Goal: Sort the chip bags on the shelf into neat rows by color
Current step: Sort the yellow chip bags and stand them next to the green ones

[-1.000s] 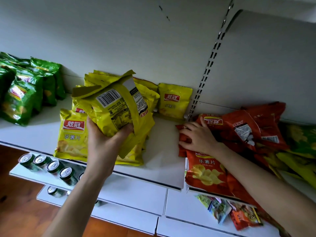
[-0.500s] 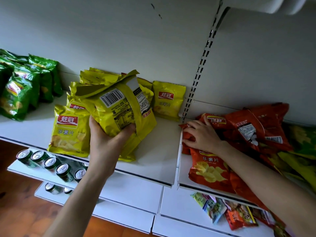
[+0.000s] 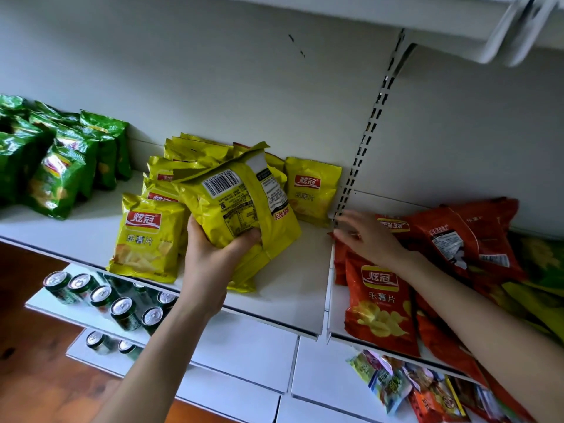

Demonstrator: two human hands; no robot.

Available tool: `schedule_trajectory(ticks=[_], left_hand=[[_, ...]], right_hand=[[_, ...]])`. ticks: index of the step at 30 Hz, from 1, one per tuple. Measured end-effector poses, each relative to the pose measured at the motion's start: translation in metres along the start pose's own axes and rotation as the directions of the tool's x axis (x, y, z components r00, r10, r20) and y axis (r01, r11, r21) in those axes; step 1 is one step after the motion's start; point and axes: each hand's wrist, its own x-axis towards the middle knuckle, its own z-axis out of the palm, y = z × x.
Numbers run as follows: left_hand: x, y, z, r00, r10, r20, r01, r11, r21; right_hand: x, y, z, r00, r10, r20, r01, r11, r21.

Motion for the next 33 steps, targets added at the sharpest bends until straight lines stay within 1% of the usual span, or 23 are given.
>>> schedule_trajectory(ticks=[1, 2, 3, 4, 5, 6, 7, 8, 10, 12, 13, 15, 17, 20, 22, 24, 25, 27, 31, 33], left_hand=[[0.001, -0.001, 0.0, 1.0, -0.008, 0.001, 0.008, 1.0, 0.001], [0.003, -0.002, 0.0, 1.0, -0.012, 0.001, 0.012, 1.0, 0.007], [0.004, -0.001, 0.001, 1.0, -0.006, 0.004, 0.005, 1.0, 0.024], [0.005, -0.001, 0.004, 1.0, 0.012, 0.011, -0.012, 0.999, 0.052], [0.005, 0.001, 0.008, 0.999, 0.032, 0.027, -0.034, 0.996, 0.087], [0.005, 0.001, 0.012, 0.997, 0.054, 0.049, -0.06, 0.99, 0.126], [0.005, 0.001, 0.016, 0.994, 0.078, 0.073, -0.089, 0.982, 0.164], [0.005, 0.002, 0.021, 0.99, 0.102, 0.101, -0.121, 0.973, 0.197], [0.002, 0.008, 0.029, 0.976, 0.134, 0.174, -0.176, 0.951, 0.253], [0.001, 0.011, 0.031, 0.957, 0.155, 0.247, -0.219, 0.941, 0.258], [0.001, 0.013, 0.03, 0.95, 0.158, 0.268, -0.226, 0.943, 0.245], [0.002, 0.015, 0.025, 0.95, 0.147, 0.274, -0.213, 0.949, 0.23], [0.004, 0.012, 0.019, 0.96, 0.116, 0.256, -0.172, 0.963, 0.209], [0.011, 0.008, 0.01, 0.975, 0.095, 0.202, -0.117, 0.989, 0.096], [0.017, 0.008, 0.003, 0.986, 0.073, 0.15, -0.073, 0.997, -0.003], [0.024, 0.011, -0.003, 0.991, 0.074, 0.113, -0.065, 0.994, -0.082], [0.027, 0.012, -0.005, 0.992, 0.071, 0.108, -0.059, 0.992, -0.113], [0.029, 0.013, -0.005, 0.99, 0.06, 0.128, -0.039, 0.986, -0.161], [0.027, 0.012, -0.002, 0.982, 0.029, 0.186, -0.001, 0.989, -0.151], [0.028, 0.01, -0.001, 0.98, -0.001, 0.201, 0.036, 0.984, -0.173]], right_hand=[[0.0, -0.011, -0.008, 0.99, -0.022, -0.143, 0.038, 0.993, 0.113], [-0.001, -0.026, -0.017, 0.952, -0.036, -0.303, 0.098, 0.977, 0.192], [-0.002, -0.043, -0.026, 0.896, -0.039, -0.443, 0.165, 0.954, 0.251], [-0.005, -0.063, -0.034, 0.85, -0.026, -0.526, 0.219, 0.925, 0.309], [-0.008, -0.084, -0.041, 0.829, -0.005, -0.559, 0.255, 0.893, 0.371], [-0.01, -0.104, -0.047, 0.827, 0.007, -0.563, 0.281, 0.86, 0.425], [-0.012, -0.124, -0.052, 0.842, 0.013, -0.539, 0.289, 0.833, 0.471], [-0.013, -0.141, -0.055, 0.869, 0.014, -0.495, 0.266, 0.831, 0.49], [-0.008, -0.16, -0.056, 0.907, 0.027, -0.42, 0.163, 0.898, 0.41], [-0.002, -0.166, -0.052, 0.901, 0.049, -0.432, 0.089, 0.951, 0.295], [0.001, -0.166, -0.051, 0.888, 0.051, -0.456, 0.093, 0.953, 0.289], [0.004, -0.162, -0.052, 0.882, 0.06, -0.468, 0.137, 0.917, 0.375], [0.007, -0.155, -0.056, 0.909, 0.078, -0.411, 0.15, 0.857, 0.494], [0.009, -0.141, -0.066, 0.952, 0.113, -0.283, 0.111, 0.736, 0.667], [0.008, -0.133, -0.072, 0.972, 0.155, -0.178, 0.043, 0.624, 0.78], [0.006, -0.126, -0.077, 0.98, 0.192, -0.045, -0.055, 0.485, 0.873], [0.006, -0.125, -0.079, 0.981, 0.192, 0.015, -0.095, 0.415, 0.905], [0.005, -0.125, -0.08, 0.985, 0.149, 0.083, -0.128, 0.321, 0.939], [0.005, -0.133, -0.077, 0.983, 0.076, 0.166, -0.18, 0.234, 0.956], [0.006, -0.134, -0.075, 0.981, 0.044, 0.189, -0.194, 0.203, 0.96]])
